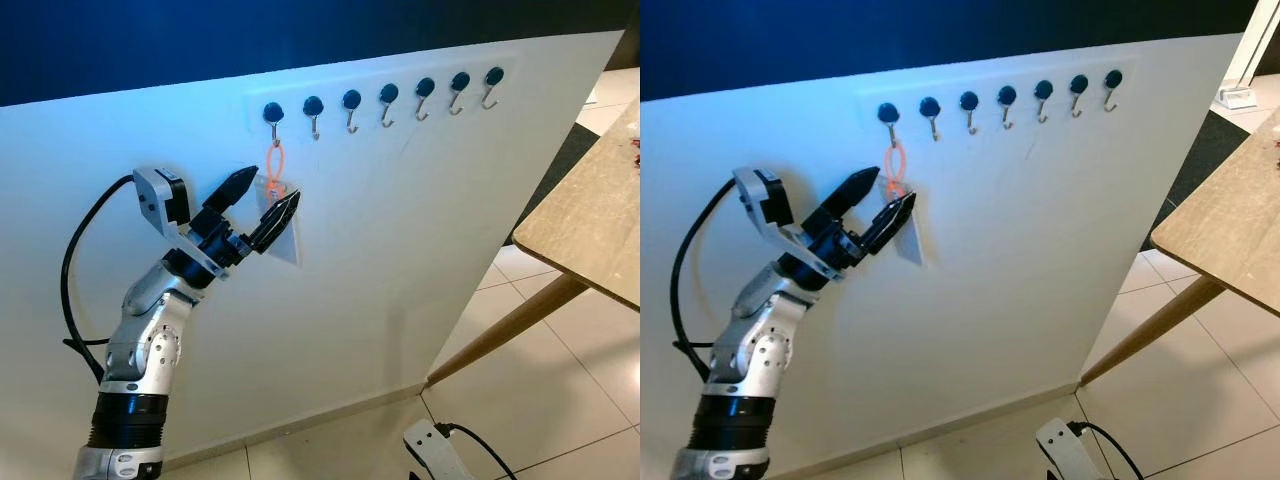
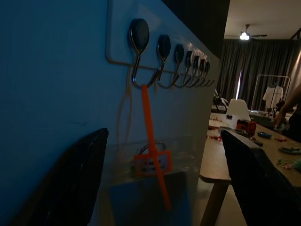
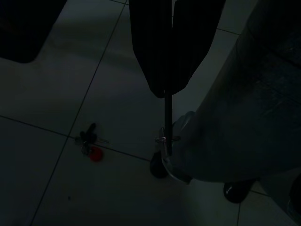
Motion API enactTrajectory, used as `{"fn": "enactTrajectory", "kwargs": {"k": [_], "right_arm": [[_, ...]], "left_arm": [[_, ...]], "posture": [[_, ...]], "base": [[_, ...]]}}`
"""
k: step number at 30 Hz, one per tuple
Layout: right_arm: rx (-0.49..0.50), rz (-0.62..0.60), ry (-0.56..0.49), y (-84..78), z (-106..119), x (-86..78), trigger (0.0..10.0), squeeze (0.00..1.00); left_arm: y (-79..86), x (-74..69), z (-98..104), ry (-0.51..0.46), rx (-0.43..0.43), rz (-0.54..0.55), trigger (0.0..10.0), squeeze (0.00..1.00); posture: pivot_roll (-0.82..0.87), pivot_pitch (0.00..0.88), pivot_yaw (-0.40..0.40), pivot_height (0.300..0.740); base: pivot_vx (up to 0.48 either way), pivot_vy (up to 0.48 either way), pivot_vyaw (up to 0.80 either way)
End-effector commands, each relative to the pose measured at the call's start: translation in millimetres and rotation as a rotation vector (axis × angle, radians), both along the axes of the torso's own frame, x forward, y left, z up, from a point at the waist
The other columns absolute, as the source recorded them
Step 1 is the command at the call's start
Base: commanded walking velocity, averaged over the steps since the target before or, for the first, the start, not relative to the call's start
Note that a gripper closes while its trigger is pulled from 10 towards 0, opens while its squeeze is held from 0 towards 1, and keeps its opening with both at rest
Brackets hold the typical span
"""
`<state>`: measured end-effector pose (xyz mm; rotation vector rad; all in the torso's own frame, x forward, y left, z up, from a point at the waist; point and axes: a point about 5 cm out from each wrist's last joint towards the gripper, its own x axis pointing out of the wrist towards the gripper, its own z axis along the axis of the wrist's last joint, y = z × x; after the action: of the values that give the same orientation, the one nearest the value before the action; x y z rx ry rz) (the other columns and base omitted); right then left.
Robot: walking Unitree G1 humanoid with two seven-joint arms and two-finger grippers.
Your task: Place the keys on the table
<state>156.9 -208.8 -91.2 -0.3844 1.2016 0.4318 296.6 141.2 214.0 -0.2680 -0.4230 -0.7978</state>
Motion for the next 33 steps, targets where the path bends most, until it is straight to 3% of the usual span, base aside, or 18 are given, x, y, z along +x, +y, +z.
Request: {"fn": "enactTrajectory", "kwargs": {"k": [1,10,13,21,33], "right_arm": [[-0.001,0.013,0.062,3.8,-7.2,-16.9,10.0,0.0],[-0.003,0.012,0.063,3.0,-7.4,-17.9,10.0,0.0],[-0.001,0.012,0.063,3.3,-7.4,-17.8,10.0,0.0],[-0.001,0.014,0.062,3.8,-7.4,-17.4,10.0,0.0],[0.001,0.016,0.064,5.6,-8.2,-18.7,10.0,0.0]], "left_arm": [[-7.4,-0.3,4.0,-0.004,-0.003,-0.031,10.0,0.0],[-15.5,-3.3,-0.5,0.018,-0.014,-0.075,10.0,0.0],[-27.3,-11.3,-1.3,0.017,-0.029,-0.165,10.0,0.0],[-35.6,-11.4,-2.0,0.022,-0.027,-0.175,10.0,0.0],[-35.3,-10.1,-0.4,0.024,-0.03,-0.16,10.0,0.0]], "posture": [[-0.07,0.061,0.046,0.74],[-0.07,0.064,0.045,0.74],[-0.07,0.064,0.045,0.74],[-0.07,0.064,0.046,0.74],[-0.07,0.068,0.05,0.74]], "base": [[0.0,0.0,0.0],[0.0,0.0,0.0],[0.0,0.0,0.0],[0.0,0.0,0.0],[0.0,0.0,0.0]]}}
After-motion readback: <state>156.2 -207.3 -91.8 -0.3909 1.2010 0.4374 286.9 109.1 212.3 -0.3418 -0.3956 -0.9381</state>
